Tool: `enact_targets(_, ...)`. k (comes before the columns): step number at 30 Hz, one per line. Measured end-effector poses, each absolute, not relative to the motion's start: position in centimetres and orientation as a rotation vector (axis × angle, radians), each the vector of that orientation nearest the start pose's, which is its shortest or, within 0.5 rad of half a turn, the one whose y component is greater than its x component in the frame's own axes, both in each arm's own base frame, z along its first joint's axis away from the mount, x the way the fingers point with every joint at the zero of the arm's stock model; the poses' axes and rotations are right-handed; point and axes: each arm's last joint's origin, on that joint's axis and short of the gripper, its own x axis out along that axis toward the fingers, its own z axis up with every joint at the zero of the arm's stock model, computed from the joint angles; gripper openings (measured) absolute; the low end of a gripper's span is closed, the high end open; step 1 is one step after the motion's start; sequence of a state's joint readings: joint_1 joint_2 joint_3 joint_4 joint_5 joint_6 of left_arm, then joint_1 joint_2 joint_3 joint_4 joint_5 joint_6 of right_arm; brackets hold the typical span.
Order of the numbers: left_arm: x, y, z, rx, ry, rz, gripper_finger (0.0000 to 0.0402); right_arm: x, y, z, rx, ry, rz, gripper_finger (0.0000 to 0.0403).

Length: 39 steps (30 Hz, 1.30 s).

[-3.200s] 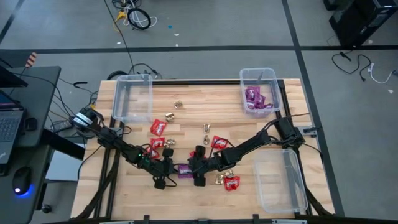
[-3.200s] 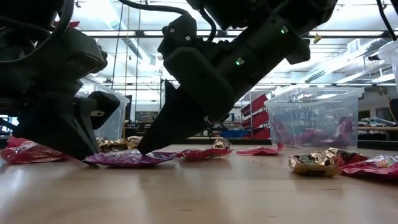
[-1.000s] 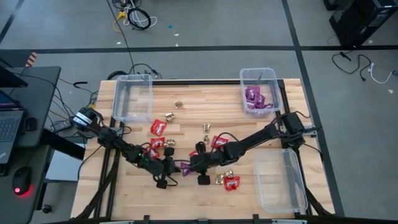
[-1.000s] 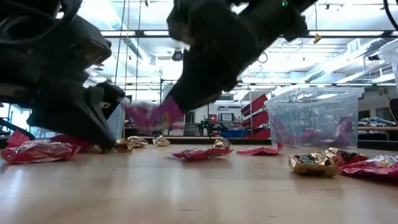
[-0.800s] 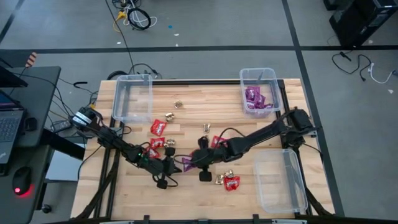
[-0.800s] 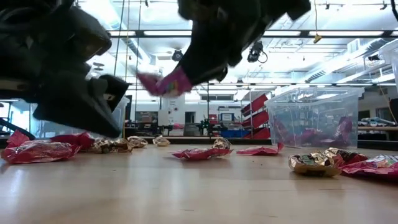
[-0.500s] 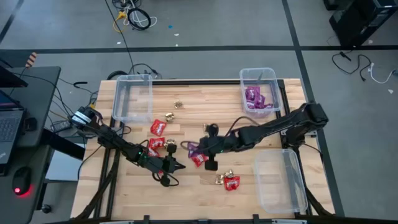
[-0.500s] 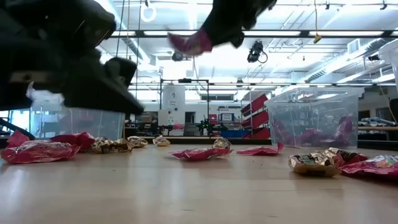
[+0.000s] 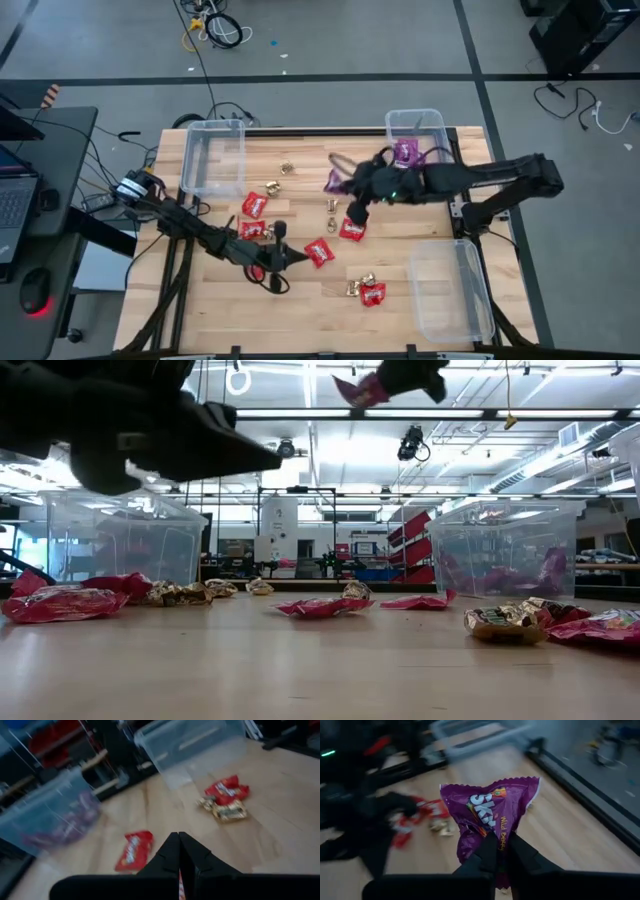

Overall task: Sort candy
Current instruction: Put the purple candy into the top right transparent bin

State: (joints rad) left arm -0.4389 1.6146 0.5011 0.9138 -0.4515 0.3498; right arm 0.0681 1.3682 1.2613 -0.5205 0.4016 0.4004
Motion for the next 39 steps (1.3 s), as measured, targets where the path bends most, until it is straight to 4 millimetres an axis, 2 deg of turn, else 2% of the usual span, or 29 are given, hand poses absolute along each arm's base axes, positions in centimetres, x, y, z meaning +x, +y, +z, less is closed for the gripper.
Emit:
enact_targets(10, 25.6, -9.8, 19.5, 0.517, 0.064, 0.026, 0.0001, 24.9, -3.6, 35.2, 0.341, 0.579, -0.732, 0.0022)
enact_targets(15, 25.0, -9.1, 21.3, 0.497, 0.013, 0.056, 0.0001, 23.0, -5.8, 35.5, 0.376, 0.601, -0.839, 0.0022)
enact_targets(24, 23.9, -8.1, 23.5, 0.504, -0.023, 0.088, 0.0001, 19.2, -9.4, 35.7, 0.41, 0.674, -1.037, 0.0017)
enact_targets(39, 21.1, -6.8, 25.6, 0.543, 0.04, 0.163, 0.0001, 15.3, -14.1, 35.3, 0.438, 0.771, -1.275, 0.0016)
